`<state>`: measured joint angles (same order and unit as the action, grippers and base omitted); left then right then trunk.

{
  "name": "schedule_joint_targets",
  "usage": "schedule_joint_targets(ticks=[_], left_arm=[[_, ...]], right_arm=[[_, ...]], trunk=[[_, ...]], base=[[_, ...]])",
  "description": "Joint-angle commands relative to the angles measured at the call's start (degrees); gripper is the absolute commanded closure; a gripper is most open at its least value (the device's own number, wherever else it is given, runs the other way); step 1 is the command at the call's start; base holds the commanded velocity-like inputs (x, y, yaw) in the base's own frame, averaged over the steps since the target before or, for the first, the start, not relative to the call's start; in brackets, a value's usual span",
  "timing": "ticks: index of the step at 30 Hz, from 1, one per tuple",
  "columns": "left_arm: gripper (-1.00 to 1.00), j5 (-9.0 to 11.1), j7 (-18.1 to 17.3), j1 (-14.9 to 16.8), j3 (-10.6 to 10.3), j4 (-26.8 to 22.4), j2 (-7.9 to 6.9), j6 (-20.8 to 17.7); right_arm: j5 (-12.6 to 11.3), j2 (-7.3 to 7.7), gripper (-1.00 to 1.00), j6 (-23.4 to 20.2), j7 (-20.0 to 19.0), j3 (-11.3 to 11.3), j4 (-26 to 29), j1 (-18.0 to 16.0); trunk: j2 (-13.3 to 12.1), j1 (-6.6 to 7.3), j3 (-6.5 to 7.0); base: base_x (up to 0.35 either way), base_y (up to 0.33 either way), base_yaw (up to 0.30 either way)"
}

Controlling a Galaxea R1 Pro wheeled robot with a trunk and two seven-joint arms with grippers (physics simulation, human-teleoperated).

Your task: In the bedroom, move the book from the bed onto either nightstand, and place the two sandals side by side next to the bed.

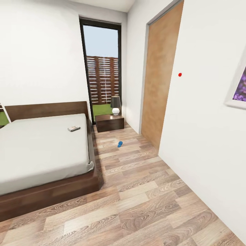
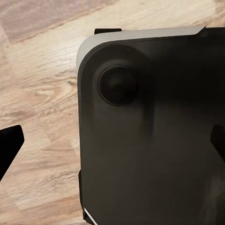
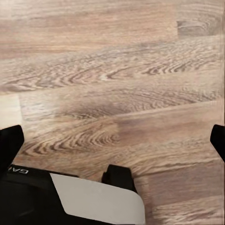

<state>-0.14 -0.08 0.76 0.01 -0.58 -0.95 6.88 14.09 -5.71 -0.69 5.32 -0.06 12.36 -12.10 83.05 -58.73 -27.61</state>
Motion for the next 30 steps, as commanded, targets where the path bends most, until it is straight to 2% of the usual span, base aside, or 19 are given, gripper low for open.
schedule_joint_targets(ticks=[1,5,9,14,22,30], left_arm=[[-1.0,0.0,-0.01,0.04,0.02,0.05,-0.01,0.21],[-1.0,0.04,-0.01,0.04,0.07,0.05,-0.01,0.22],[-1.0,0.12,-0.01,0.04,0.13,0.07,-0.01,0.23],[-1.0,0.24,-0.01,0.04,0.22,0.12,-0.07,0.23],[-1.0,0.3,-0.01,0.04,0.28,0.13,-0.1,0.2],[-1.0,0.25,-0.01,0.04,0.33,0.14,-0.1,0.15]], right_arm=[[1.3,-0.32,-1.0,-0.22,0.45,-0.03,0.04,-0.64],[2.92,-0.94,-1.0,-0.46,0.14,0.05,0.1,-1.97],[3.79,-1.2,-1.0,-0.53,-2.24,0.11,0.41,-2.7],[4.17,-1.06,-1.0,-0.72,-7.72,-0.32,1.81,-3.21],[4.22,-0.48,-1.0,-0.76,-10.19,-0.77,2.21,-3.4],[4.67,-0.44,-1.0,-0.8,-10.72,-0.35,2.37,-3.44]], trunk=[[0.03,0.0,-0.06],[0.03,0.0,-0.06],[0.03,0.0,-0.06],[0.03,0.0,-0.06],[0.03,0.0,-0.16],[0.03,0.0,-0.34]], base=[[0.0,0.0,0.0],[0.0,0.0,0.0],[0.0,0.0,0.0],[0.0,0.0,0.0],[0.0,0.0,0.038],[0.0,0.0,0.209]])
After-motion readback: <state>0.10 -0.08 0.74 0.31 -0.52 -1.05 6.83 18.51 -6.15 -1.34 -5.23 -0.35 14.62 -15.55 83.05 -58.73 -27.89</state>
